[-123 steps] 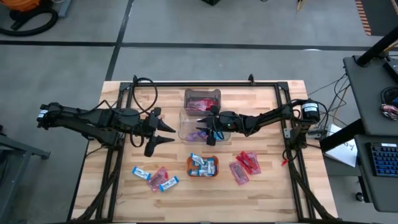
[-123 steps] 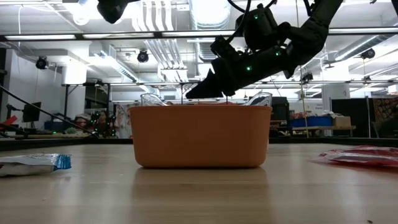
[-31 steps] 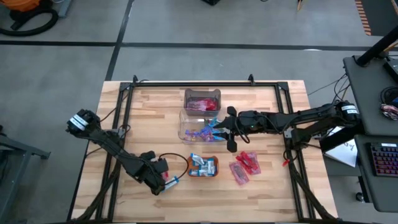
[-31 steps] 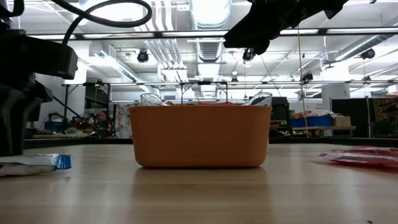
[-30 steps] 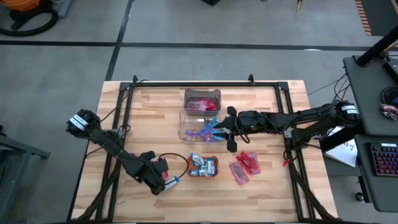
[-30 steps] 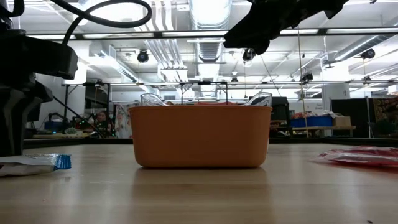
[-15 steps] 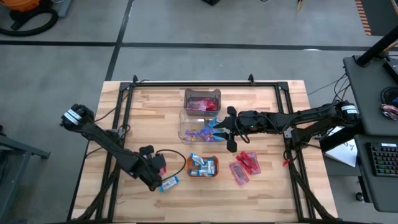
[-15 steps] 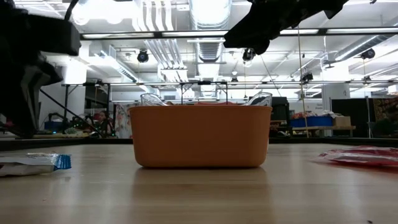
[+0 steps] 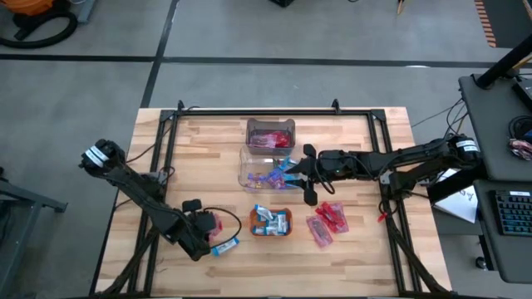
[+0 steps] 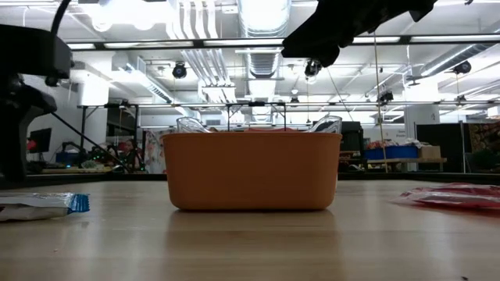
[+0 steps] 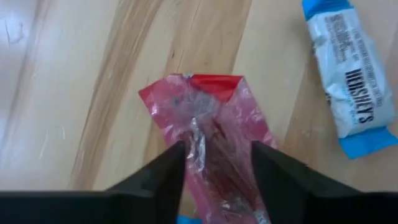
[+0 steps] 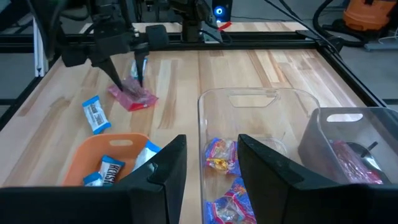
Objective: Sort candy
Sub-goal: Put the red candy into the black transparent bin
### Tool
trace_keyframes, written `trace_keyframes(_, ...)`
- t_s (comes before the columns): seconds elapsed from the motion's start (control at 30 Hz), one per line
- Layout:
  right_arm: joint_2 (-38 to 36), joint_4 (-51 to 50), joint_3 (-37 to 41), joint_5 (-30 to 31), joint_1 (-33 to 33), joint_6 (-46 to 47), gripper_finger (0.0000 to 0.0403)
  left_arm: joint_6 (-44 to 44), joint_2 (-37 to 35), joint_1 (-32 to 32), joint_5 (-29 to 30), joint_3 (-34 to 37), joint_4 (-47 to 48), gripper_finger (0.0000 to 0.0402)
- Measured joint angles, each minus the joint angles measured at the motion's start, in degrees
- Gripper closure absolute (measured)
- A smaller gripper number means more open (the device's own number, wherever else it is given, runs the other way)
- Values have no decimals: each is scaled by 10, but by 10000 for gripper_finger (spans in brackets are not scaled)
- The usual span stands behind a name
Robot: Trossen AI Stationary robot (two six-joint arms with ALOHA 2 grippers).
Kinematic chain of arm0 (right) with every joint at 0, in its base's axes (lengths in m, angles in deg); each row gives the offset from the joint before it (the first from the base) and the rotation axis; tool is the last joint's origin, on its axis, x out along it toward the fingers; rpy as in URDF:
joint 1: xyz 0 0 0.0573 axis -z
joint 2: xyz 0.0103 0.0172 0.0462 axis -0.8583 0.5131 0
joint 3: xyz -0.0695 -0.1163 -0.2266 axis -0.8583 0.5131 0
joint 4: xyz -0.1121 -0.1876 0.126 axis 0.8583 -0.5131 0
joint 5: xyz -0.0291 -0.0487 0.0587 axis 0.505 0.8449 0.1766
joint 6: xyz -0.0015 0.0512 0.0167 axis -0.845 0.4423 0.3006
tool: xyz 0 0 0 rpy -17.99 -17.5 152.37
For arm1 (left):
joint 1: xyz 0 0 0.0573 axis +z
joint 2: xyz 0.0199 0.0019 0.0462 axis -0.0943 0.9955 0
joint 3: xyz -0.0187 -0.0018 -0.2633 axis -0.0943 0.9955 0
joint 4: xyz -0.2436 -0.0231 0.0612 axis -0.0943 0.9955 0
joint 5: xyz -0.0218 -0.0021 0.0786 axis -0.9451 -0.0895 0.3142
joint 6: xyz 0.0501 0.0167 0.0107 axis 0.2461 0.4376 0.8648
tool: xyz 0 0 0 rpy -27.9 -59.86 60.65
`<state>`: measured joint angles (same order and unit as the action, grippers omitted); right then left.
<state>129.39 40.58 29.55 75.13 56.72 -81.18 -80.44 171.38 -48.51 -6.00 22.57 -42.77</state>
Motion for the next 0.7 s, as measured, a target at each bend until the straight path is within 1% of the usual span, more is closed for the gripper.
trace_keyframes(0.1, 0, 0, 0, 0, -3, 0, 268, -10, 0, -3, 5, 8, -13, 187)
trace_keyframes(0.17, 0, 0, 0, 0, -4, 0, 268, -20, 2, -2, 6, 19, -26, 164)
trace_keyframes(0.23, 0, 0, 0, 0, -4, 3, 268, -28, 7, -2, 6, 34, -48, 152)
trace_keyframes(0.33, 0, 0, 0, 0, -4, 7, 268, -44, 15, -2, 5, 47, -64, 151)
trace_keyframes(0.43, 0, 0, 0, 0, -4, 10, 268, -50, 21, -2, 7, 50, -68, 168)
trace_keyframes(0.5, 0, 0, 0, 0, -4, 11, 268, -41, 22, -2, 8, 50, -68, 191)
trace_keyframes(0.57, 0, 0, 0, 0, -4, 11, 268, -31, 22, -2, 11, 48, -68, 223)
trace_keyframes(0.7, 0, 0, 0, 0, -4, 11, 268, -20, 22, -2, 11, 46, -65, 308)
